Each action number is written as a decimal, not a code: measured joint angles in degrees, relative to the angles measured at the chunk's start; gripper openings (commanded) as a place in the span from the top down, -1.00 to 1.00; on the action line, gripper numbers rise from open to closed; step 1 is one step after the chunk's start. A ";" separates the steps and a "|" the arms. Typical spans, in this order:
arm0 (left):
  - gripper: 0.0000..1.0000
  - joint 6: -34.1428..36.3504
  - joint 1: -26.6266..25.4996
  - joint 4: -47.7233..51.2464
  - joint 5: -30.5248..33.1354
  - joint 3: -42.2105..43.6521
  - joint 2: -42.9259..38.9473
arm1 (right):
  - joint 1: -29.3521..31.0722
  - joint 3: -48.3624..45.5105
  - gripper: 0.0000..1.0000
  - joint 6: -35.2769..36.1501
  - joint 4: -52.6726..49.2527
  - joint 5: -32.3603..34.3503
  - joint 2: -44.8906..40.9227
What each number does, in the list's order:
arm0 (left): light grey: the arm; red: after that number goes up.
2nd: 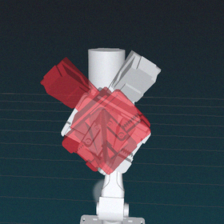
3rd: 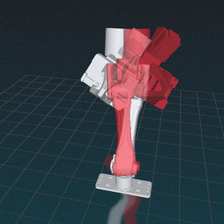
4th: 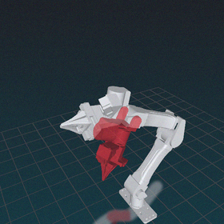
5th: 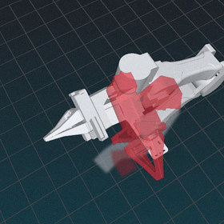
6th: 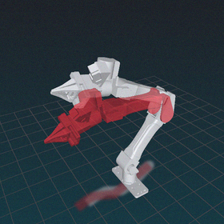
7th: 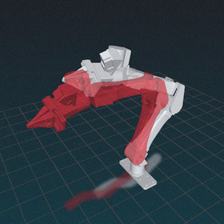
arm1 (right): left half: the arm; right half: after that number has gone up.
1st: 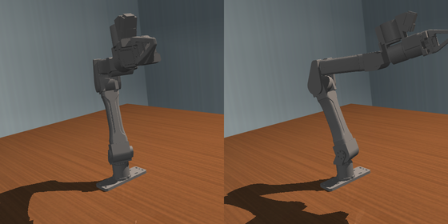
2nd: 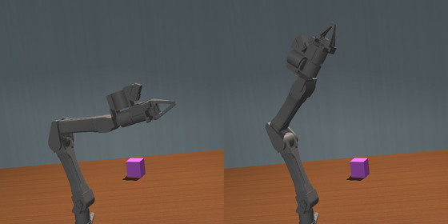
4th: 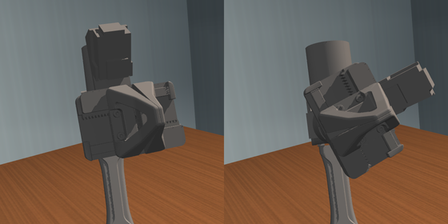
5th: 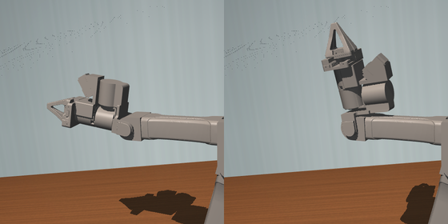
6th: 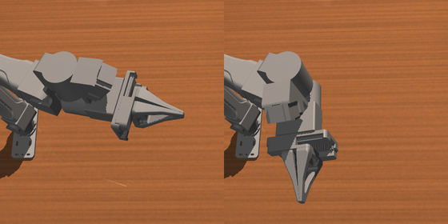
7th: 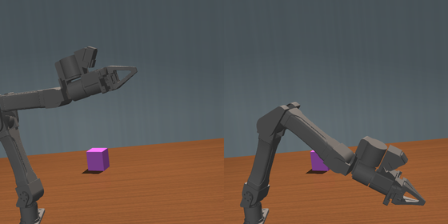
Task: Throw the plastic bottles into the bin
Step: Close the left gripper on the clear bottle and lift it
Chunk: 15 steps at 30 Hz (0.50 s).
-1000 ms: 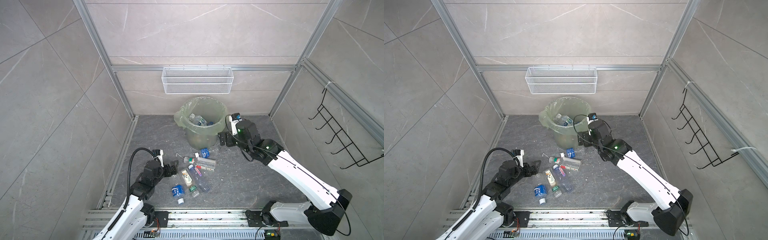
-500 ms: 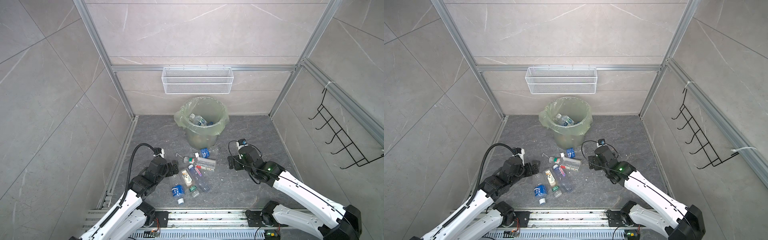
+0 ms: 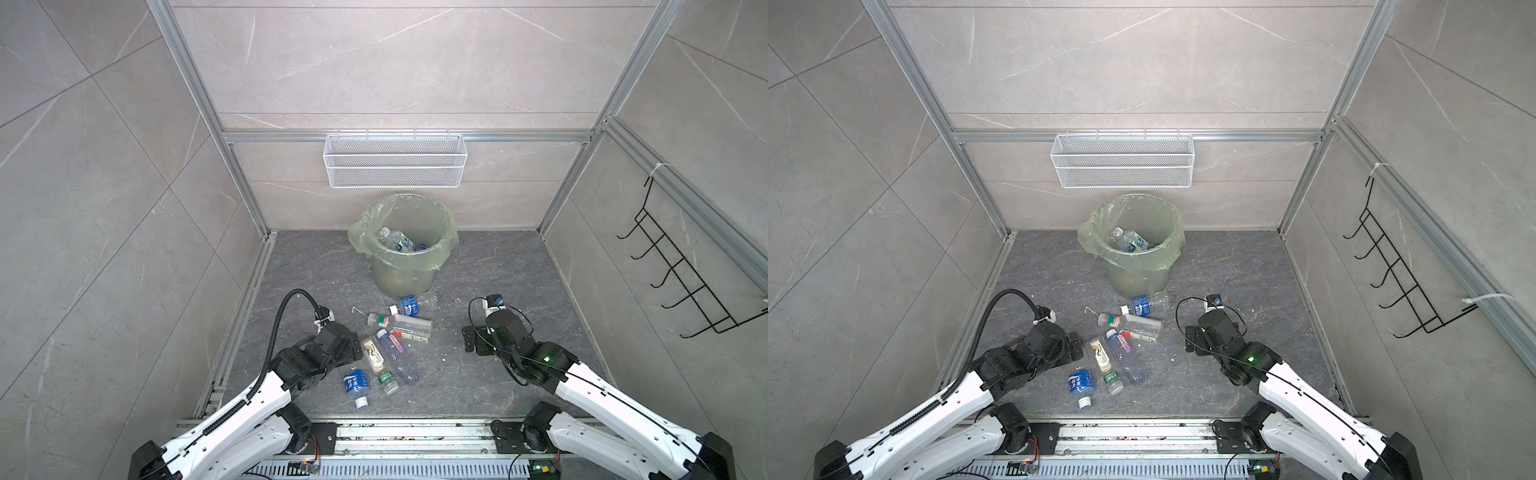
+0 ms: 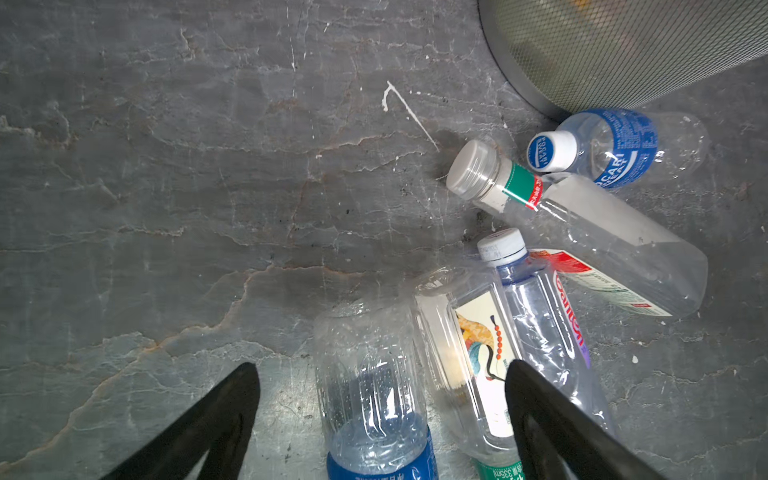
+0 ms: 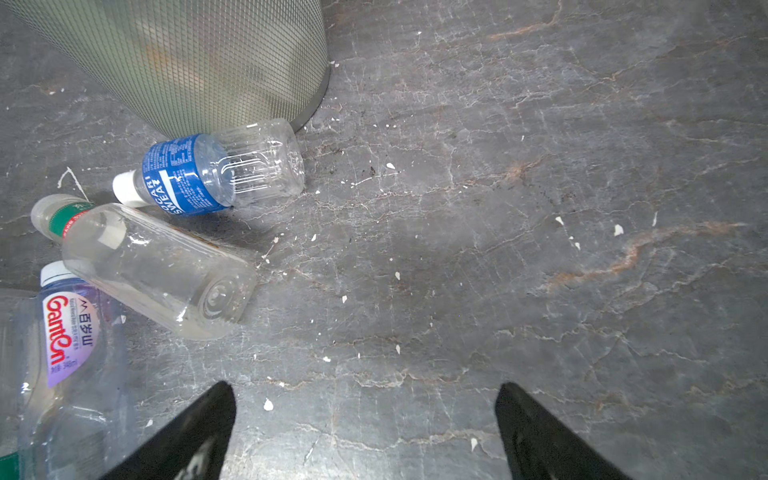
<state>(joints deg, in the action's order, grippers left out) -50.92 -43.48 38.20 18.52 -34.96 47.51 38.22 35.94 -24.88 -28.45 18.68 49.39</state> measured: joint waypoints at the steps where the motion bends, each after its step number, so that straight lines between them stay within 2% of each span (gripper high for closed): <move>1: -0.84 -0.59 -0.31 0.11 0.00 0.11 0.57 | 0.00 0.00 -0.99 0.00 -0.13 0.09 -0.20; 7: -0.76 -3.32 -1.29 -0.15 0.00 1.99 2.54 | 0.00 -1.29 -0.99 -1.09 0.72 0.20 -3.17; 15: -0.75 -5.62 -2.25 -1.55 -0.76 4.94 3.45 | 0.00 -6.93 -0.99 -2.62 1.86 0.20 -4.09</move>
<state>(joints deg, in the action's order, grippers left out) -56.53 -45.74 36.64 17.76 -30.02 50.96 38.22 29.02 -27.51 -26.59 18.87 45.30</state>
